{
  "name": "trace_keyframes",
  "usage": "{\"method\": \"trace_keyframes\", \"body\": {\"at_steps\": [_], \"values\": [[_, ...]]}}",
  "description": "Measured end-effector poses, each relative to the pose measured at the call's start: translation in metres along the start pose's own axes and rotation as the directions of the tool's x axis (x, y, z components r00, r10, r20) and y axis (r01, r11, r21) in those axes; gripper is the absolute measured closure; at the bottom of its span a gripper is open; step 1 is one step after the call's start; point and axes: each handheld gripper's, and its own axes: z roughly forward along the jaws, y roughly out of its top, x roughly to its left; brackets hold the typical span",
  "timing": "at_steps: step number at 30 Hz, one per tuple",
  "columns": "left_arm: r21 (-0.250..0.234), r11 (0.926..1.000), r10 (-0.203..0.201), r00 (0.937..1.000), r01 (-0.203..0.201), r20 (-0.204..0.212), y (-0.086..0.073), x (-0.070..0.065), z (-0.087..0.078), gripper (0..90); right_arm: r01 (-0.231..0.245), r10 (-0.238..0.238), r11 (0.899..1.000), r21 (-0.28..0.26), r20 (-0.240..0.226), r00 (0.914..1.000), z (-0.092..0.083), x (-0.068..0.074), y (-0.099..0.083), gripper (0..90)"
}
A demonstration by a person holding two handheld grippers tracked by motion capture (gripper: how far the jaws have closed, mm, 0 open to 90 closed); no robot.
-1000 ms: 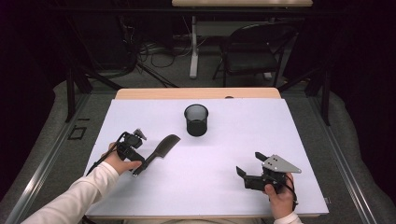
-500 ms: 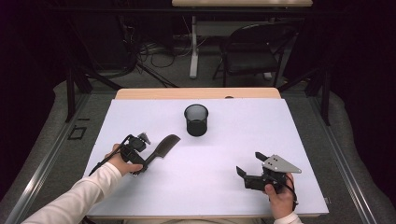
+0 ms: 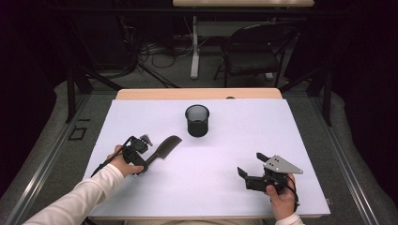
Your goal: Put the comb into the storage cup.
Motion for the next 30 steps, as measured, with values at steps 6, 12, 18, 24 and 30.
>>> {"method": "trace_keyframes", "body": {"at_steps": [6,12,18,24,30], "values": [[0.002,1.0,-0.001,1.0,0.001,0.002,0.0004,-0.0008,0.0001,64.7,-0.002,0.002,1.0,-0.001,0.0,1.0,-0.0001,0.0001,0.0,10.6],[0.007,1.0,0.005,1.0,-0.005,-0.001,0.001,-0.0027,0.0,67.9,0.002,-0.002,1.0,0.0,-0.001,1.0,0.0001,0.0,0.0,10.6],[0.002,0.9999,0.014,0.9999,-0.015,0.006,0.0007,-0.0034,0.0002,71.2,-0.001,0.001,1.0,-0.001,-0.001,1.0,0.0001,-0.0001,-0.0001,10.6],[0.002,0.9999,0.013,0.9999,-0.013,0.008,0.0006,-0.0031,0.0001,71.8,0.001,-0.001,1.0,-0.001,-0.001,1.0,0.0002,0.0,-0.0001,10.6],[0.006,1.0,0.006,0.9999,-0.006,0.011,0.0008,-0.0029,-0.0001,72.3,0.001,-0.001,1.0,0.0,-0.001,1.0,0.0003,-0.0001,-0.0001,10.6]]}}
